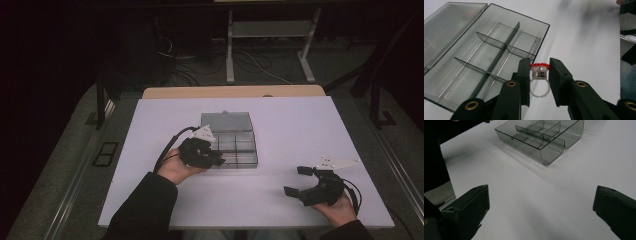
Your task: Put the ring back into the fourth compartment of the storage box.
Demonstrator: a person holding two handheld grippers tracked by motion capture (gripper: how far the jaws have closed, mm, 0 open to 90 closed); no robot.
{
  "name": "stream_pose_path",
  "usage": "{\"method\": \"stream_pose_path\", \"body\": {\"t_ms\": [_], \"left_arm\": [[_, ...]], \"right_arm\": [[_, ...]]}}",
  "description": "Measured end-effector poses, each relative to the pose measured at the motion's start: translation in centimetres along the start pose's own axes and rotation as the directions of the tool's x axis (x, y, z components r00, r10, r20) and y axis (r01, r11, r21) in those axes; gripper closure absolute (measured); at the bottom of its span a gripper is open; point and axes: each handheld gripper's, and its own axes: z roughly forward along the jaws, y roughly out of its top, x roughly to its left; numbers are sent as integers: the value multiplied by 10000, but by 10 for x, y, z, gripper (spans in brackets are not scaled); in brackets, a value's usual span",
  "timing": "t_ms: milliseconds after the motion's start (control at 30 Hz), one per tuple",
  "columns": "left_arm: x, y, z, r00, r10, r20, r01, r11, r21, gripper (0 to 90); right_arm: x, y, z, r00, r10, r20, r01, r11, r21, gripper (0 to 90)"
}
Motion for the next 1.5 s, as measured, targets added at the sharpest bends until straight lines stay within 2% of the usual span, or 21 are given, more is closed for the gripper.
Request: {"method": "stream_pose_path", "body": {"t_ms": [700,933,1300,1500], "left_arm": [[23,-7,-6,9981,-532,-311,519,9979,-393,702],[30,-7,-7,9974,-600,-400,588,9978,-307,702],[45,-7,-9,9935,-910,-683,885,9953,-383,702],[55,-9,-6,9899,-1207,-741,1178,9921,-419,702]], "right_arm": [[0,0,0,10000,3,11,-3,10000,26,1],[0,0,0,10000,3,-6,-3,10000,17,1],[0,0,0,10000,-11,-38,11,10000,17,1],[0,0,0,10000,-11,-52,11,10000,17,1]]}}
